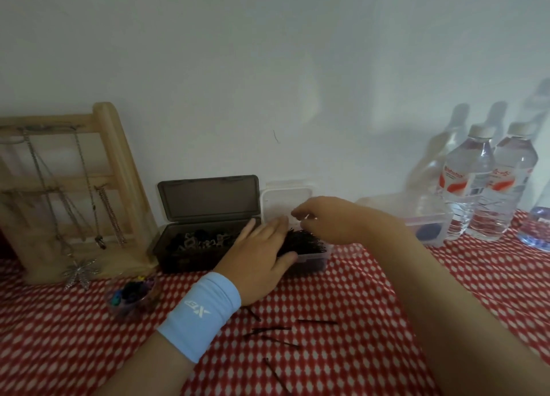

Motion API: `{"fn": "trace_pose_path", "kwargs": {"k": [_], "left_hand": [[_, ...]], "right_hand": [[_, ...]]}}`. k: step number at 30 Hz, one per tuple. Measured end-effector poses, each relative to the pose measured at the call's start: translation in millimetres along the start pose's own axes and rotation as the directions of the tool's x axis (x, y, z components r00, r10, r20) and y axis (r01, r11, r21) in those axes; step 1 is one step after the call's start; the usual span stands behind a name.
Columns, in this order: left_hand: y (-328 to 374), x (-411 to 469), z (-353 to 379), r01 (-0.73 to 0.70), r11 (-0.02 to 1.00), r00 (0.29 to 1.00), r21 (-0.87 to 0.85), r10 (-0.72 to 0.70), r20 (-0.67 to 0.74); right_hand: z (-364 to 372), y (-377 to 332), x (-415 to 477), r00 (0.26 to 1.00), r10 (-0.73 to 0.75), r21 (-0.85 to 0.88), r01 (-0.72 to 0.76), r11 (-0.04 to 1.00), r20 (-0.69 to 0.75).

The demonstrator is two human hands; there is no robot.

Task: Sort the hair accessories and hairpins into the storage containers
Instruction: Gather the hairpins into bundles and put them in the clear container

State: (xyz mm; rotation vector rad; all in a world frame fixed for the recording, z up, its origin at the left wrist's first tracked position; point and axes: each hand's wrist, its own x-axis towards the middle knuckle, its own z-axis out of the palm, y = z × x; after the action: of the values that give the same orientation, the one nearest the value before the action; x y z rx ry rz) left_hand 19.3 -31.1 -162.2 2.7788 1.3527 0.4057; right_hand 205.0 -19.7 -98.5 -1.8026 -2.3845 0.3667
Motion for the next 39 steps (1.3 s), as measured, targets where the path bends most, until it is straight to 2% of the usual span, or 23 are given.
{"fn": "trace_pose_path", "kwargs": {"k": [2,4,7,9,12,15,18,20,21,23,25,27,29,31,32,34,39], "left_hand": [[-6,-1,-10,0.056,0.998,0.997,-0.028,-0.058,-0.046],[-13,-2,-18,0.087,0.995,0.996,0.048,-0.087,0.003],[-12,-4,-17,0.045,0.993,0.988,0.110,-0.061,0.144],[-7,-6,-10,0.021,0.991,0.978,0.132,-0.048,0.204],[-6,-6,-3,0.020,0.983,0.977,0.182,-0.058,0.205],[-6,-6,-3,0.036,0.987,0.979,0.154,-0.066,0.194],[-3,-7,-7,0.048,0.994,0.982,0.100,-0.065,0.178],[0,-9,-13,0.043,0.999,0.991,0.031,-0.047,0.123],[1,-14,-18,0.038,0.999,0.997,-0.016,-0.037,0.062],[0,-23,-25,0.005,0.995,0.993,-0.102,-0.017,-0.117],[-1,-38,-30,-0.041,0.989,0.973,-0.142,0.007,-0.230],[-1,-53,-32,-0.043,0.977,0.983,-0.207,0.004,-0.182],[-2,-67,-32,-0.002,0.971,1.000,-0.238,0.005,0.009],[-6,-80,-28,0.028,0.987,0.981,-0.158,0.004,0.195],[-9,-85,-25,0.029,0.993,0.972,-0.115,-0.001,0.233],[-13,-93,-20,0.042,0.995,0.978,-0.090,-0.022,0.209],[-6,-100,-25,0.081,0.985,0.990,-0.154,-0.061,0.128]], "right_hand": [[11,-9,-2,0.996,-0.008,-0.002,0.008,1.000,0.093],[27,-14,-10,0.990,-0.015,-0.008,0.016,1.000,0.141],[49,-13,-22,0.995,-0.059,-0.137,0.069,0.988,0.075],[54,-10,-27,0.996,-0.087,-0.140,0.091,0.986,0.035],[56,-7,-30,0.995,-0.097,-0.143,0.093,0.985,-0.023],[57,-9,-33,0.996,-0.082,-0.176,0.075,0.981,-0.032],[49,-14,-38,0.997,-0.080,-0.020,0.080,0.997,0.010],[39,-16,-44,0.996,-0.081,0.103,0.085,0.991,-0.045],[35,-19,-50,0.990,-0.089,0.091,0.099,0.991,-0.112],[31,-23,-58,0.950,-0.152,-0.046,0.145,0.988,-0.274],[28,-32,-66,0.917,-0.222,-0.136,0.187,0.973,-0.331],[28,-39,-76,0.958,-0.206,-0.104,0.188,0.977,-0.202],[32,-44,-84,0.990,-0.128,-0.130,0.135,0.982,0.062],[40,-45,-87,0.977,-0.056,-0.201,0.098,0.975,0.205],[44,-46,-86,0.978,-0.040,-0.201,0.081,0.976,0.203],[51,-47,-81,0.984,-0.040,-0.131,0.063,0.989,0.171],[56,-61,-76,0.987,-0.121,0.045,0.117,0.992,0.102]]}}
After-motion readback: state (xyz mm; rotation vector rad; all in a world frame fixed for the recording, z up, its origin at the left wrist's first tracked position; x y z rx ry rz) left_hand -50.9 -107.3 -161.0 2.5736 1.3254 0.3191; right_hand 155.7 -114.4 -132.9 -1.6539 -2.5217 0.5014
